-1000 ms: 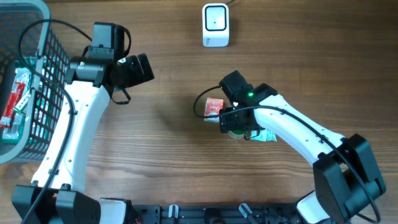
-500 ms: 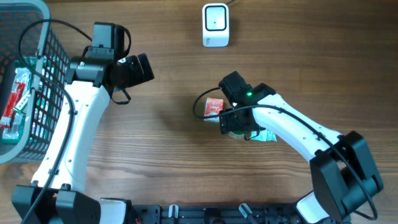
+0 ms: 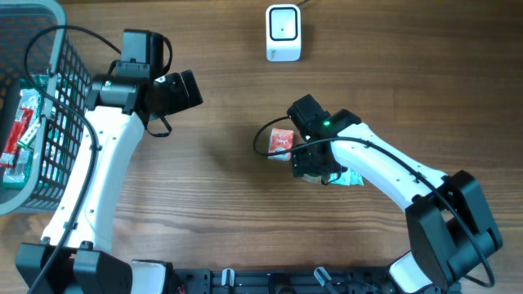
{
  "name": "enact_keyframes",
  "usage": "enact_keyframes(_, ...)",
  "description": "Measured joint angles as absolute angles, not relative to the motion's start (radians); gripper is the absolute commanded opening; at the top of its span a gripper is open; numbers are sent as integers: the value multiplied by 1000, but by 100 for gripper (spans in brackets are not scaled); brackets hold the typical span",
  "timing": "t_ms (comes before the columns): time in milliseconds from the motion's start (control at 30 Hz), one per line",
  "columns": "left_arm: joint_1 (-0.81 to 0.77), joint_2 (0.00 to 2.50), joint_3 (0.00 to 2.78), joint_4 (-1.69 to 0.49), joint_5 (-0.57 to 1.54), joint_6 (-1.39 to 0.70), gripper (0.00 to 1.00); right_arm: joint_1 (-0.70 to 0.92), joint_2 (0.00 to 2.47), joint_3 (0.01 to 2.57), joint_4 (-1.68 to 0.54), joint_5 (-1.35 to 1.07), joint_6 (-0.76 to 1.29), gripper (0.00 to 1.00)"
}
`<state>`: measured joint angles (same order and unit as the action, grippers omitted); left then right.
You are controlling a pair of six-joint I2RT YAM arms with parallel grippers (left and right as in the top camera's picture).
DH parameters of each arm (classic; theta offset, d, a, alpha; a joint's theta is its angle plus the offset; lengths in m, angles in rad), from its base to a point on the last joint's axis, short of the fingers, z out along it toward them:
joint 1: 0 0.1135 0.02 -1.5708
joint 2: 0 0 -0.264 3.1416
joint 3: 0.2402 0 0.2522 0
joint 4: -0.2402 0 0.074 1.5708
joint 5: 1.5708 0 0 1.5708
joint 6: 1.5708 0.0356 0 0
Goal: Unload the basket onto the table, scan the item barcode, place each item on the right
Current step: 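Lift the jar with the right gripper and set it down further right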
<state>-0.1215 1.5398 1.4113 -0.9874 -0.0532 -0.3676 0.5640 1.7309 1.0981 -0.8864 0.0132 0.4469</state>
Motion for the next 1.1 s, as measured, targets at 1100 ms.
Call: enact_keyframes(1100, -121, 1540, 1411, -987, -53, -368, 100, -22, 1618, 1111, -1044, 150, 398, 67)
